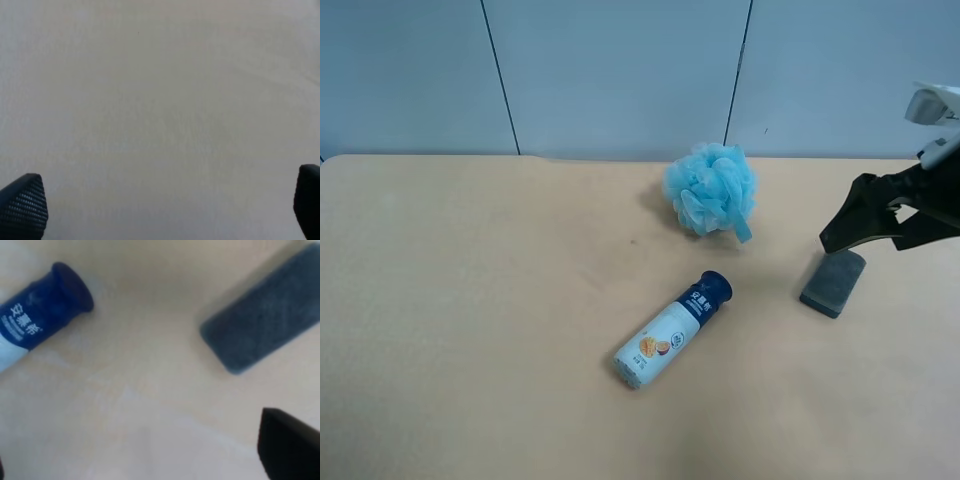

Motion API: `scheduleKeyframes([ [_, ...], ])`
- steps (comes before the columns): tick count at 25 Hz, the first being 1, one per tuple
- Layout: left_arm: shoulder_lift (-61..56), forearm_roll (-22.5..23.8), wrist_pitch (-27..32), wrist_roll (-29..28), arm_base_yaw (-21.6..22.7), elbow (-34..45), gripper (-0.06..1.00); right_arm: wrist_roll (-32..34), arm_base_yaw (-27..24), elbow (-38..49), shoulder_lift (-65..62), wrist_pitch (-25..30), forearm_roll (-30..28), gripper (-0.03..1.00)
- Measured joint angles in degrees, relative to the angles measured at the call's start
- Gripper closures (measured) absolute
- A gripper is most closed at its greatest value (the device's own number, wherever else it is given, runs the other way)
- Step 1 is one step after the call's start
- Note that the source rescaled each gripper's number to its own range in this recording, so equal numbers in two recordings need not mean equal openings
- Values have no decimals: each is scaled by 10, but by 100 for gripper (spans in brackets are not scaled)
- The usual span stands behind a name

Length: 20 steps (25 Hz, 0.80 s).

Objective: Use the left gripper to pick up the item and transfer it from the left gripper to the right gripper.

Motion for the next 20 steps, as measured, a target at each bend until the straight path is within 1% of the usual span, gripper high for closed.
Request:
scheduleKeyframes([
  [8, 0, 0, 0, 0, 0, 0, -5, 74, 0, 0, -202, 32, -71, -3],
  [12, 0, 0, 0, 0, 0, 0, -5, 113, 0, 0, -288, 39, -108, -3],
  [20, 0, 0, 0, 0, 0, 0, -5, 153, 0, 0, -388, 73, -147, -3],
])
